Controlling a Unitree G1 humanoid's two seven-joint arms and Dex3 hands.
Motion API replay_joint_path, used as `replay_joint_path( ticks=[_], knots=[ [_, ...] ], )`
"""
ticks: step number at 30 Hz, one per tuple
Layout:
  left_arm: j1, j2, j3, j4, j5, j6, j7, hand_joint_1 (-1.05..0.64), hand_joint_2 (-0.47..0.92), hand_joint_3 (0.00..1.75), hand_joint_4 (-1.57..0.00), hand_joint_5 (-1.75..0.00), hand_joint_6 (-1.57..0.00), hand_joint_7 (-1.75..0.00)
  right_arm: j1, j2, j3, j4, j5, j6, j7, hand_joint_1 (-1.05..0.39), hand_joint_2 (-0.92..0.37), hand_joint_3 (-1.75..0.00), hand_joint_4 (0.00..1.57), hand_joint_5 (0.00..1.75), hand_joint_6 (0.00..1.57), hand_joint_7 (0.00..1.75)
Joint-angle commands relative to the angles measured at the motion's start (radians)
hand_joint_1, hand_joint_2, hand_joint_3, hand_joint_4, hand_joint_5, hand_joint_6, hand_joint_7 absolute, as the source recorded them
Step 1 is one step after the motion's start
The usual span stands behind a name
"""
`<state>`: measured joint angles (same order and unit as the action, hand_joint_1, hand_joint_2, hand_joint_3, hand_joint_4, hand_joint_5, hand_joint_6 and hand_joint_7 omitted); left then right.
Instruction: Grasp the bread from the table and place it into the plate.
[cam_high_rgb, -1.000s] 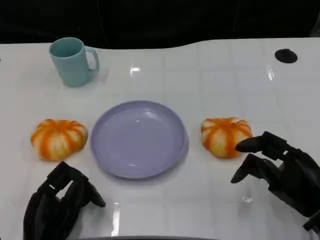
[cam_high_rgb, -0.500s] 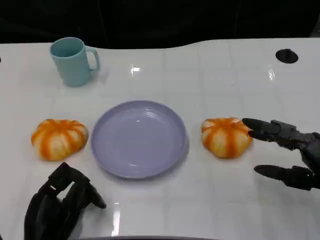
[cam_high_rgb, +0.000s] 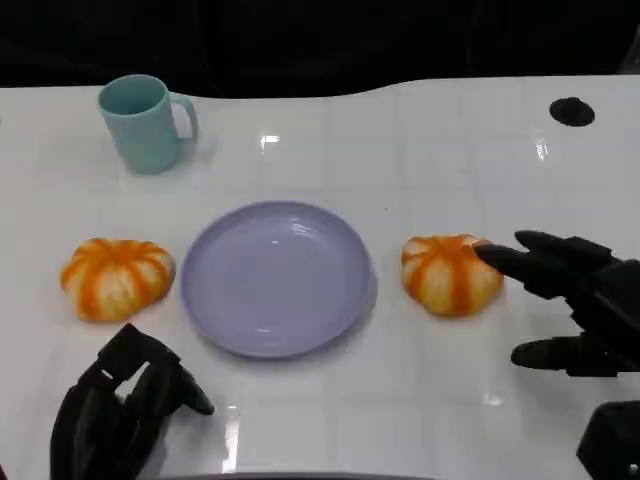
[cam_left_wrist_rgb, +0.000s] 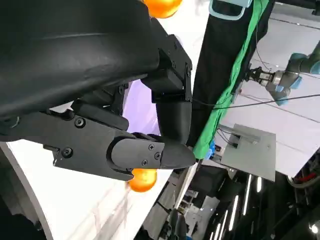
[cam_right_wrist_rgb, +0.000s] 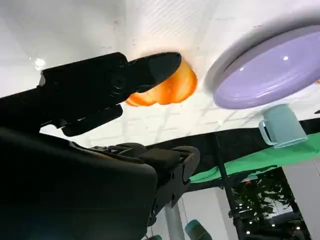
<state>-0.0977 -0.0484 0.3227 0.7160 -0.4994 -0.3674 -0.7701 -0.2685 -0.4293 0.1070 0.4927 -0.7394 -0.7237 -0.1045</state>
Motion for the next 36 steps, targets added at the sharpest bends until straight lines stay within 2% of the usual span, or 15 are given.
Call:
replay_joint_path(
  ticks=[1,7,16,27,36],
  knots=[
    [-0.010,0.014,0.010,0.014,-0.005,0.003,0.004,-0.58,0.92,0.24,-0.64,-1.75,-0.51,-1.55,-0.042,-0.022,0.053,-0.017,-0.038,0.064,-0.034,-0.45,-0.86,0.00,0.16,0.00,0.27,0.00],
    [-0.009,0.012,0.008,0.011,0.002,0.004,0.014,-0.58,0.92,0.24,-0.64,-1.75,-0.51,-1.55,-0.122,-0.027,0.142,0.019,-0.113,0.149,-0.074,-0.45,-0.83,0.00,0.20,0.02,0.29,0.01],
    [-0.008,0.012,0.007,0.011,0.000,-0.004,0.003,-0.58,0.92,0.24,-0.63,-1.75,-0.50,-1.54,-0.250,-0.038,0.258,0.082,-0.170,0.256,-0.047,-0.49,-0.82,0.00,0.21,0.03,0.29,0.00],
    [-0.004,0.010,0.003,0.004,0.007,-0.016,0.011,-0.60,0.92,0.26,-0.64,-1.75,-0.52,-1.53,-0.367,-0.040,0.349,0.181,-0.169,0.267,-0.002,-0.52,-0.83,0.00,0.23,0.05,0.30,0.00],
    [-0.004,0.006,0.005,0.006,0.012,-0.018,0.014,-0.60,0.92,0.26,-0.65,-1.75,-0.53,-1.53,-0.443,-0.013,0.437,0.292,-0.194,0.271,-0.001,-0.53,-0.83,0.00,0.20,0.04,0.27,0.00]
  ],
)
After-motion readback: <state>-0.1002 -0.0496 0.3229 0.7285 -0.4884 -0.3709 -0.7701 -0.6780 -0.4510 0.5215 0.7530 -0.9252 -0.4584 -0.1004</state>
